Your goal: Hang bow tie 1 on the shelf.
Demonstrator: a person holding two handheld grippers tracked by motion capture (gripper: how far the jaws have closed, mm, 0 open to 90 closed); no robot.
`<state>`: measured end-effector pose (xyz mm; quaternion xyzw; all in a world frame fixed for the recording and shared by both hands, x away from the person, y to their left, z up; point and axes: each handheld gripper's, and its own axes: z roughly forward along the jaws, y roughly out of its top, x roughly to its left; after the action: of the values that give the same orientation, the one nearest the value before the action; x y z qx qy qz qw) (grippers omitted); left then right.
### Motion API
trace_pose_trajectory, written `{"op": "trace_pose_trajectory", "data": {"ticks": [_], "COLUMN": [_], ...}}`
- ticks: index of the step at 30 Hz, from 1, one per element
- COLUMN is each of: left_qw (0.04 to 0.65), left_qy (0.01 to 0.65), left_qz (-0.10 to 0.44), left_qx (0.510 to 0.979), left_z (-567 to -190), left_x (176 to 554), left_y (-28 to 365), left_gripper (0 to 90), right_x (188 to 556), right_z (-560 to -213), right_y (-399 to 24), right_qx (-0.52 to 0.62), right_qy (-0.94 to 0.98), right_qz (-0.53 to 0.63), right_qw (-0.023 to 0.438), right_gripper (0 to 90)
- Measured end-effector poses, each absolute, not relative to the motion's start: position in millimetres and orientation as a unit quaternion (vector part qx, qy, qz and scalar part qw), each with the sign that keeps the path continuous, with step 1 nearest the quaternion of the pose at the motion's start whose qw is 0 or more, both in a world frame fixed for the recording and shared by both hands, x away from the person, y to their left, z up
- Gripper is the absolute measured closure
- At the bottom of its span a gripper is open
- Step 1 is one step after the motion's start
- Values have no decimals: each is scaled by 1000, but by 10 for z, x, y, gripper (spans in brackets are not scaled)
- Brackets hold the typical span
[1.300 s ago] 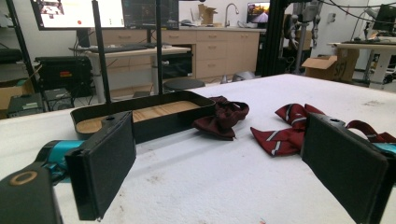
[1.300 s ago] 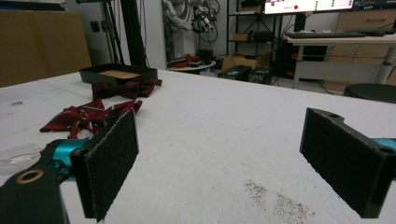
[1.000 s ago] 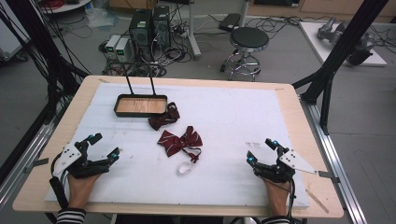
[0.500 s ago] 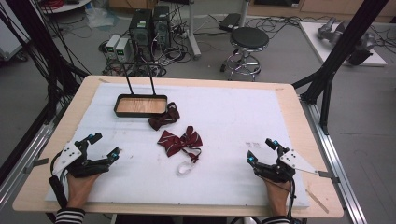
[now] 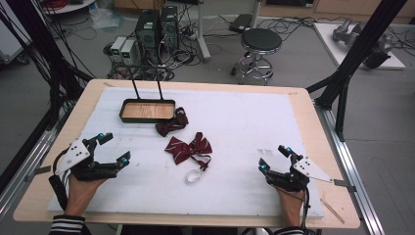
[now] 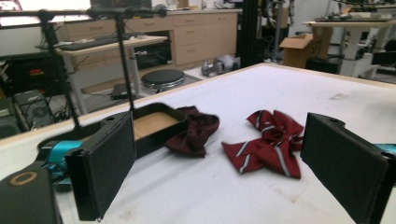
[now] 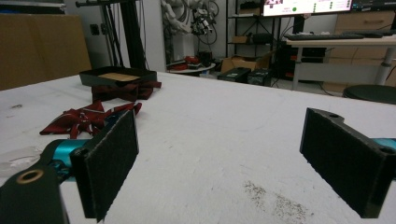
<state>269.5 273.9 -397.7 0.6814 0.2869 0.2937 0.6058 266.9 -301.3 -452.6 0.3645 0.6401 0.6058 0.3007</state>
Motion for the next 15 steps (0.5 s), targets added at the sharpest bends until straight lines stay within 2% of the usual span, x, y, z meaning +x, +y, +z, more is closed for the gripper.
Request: {"op": "trace_pose_trajectory", "data": {"ticks": [9,15], "left_qw": [577,562], "left_qy": [275,261], "left_qz": [270,233], "left_qx": [720,750], "left_z": [-3701,-3575], "left_x": [2749,2791], "left_y": [2508,2294], "left_gripper": [109,110], "right_x": [2670,2667], "right_z": [-4526,-4526], "right_y": [-3017,-3017], "right_qx": [364,366], "right_qy": [640,639], "right_qz": [607,607], "right_qw": [300,299], "right_gripper": [107,107]}}
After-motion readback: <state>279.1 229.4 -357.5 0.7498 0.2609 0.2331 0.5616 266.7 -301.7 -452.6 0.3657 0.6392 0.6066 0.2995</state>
